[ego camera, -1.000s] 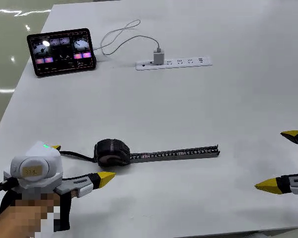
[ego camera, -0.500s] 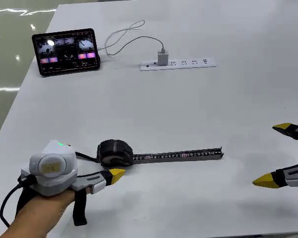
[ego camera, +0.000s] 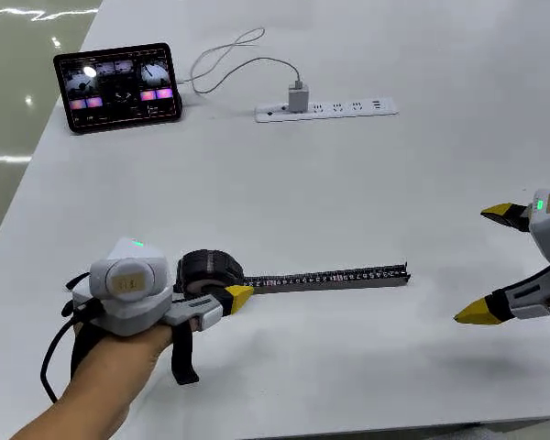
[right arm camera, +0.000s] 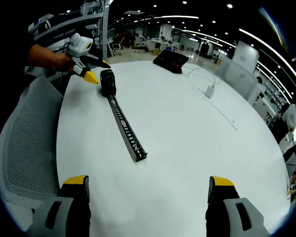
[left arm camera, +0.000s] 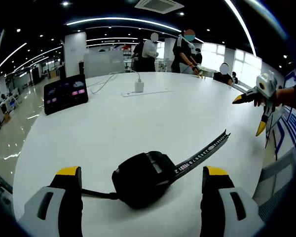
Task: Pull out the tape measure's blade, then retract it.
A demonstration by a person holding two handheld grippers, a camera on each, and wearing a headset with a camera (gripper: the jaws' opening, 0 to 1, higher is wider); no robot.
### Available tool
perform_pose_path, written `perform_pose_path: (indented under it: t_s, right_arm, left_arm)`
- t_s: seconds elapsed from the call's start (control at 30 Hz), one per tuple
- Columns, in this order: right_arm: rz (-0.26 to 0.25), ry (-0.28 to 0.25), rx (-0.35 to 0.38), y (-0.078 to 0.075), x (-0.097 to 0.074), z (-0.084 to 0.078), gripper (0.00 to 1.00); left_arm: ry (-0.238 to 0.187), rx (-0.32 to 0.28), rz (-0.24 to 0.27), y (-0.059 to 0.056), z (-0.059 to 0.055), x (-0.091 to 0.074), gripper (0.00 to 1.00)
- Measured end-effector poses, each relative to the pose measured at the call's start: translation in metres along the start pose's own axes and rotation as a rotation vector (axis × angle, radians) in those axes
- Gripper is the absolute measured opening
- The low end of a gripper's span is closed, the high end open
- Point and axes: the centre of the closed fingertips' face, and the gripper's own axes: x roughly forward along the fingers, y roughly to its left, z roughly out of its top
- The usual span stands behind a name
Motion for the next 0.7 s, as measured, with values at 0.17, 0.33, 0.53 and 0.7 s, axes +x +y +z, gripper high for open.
perform_pose_path:
  t_s: [0.17, 0.33, 0.53, 0.7]
  right_arm:
    - [0.013, 0.001, -0.021, -0.003, 0.006, 0.008, 0.99]
    - [0.026, 0.004, -0.042, -0.007, 0.014, 0.015, 0.99]
    - [0.045, 0.015, -0.08, -0.012, 0.023, 0.023, 0.99]
    - [0.065, 0.032, -0.101, -0.015, 0.033, 0.027, 0.99]
  left_arm:
    - [-0.003, -0.022, 0.04, 0.003, 0.001, 0.003, 0.99]
    - [-0.013, -0.047, 0.083, 0.007, 0.001, 0.005, 0.99]
    - [-0.01, -0.08, 0.121, 0.009, -0.001, 0.008, 0.99]
    - [-0.035, -0.087, 0.136, 0.006, 0.001, 0.012, 0.99]
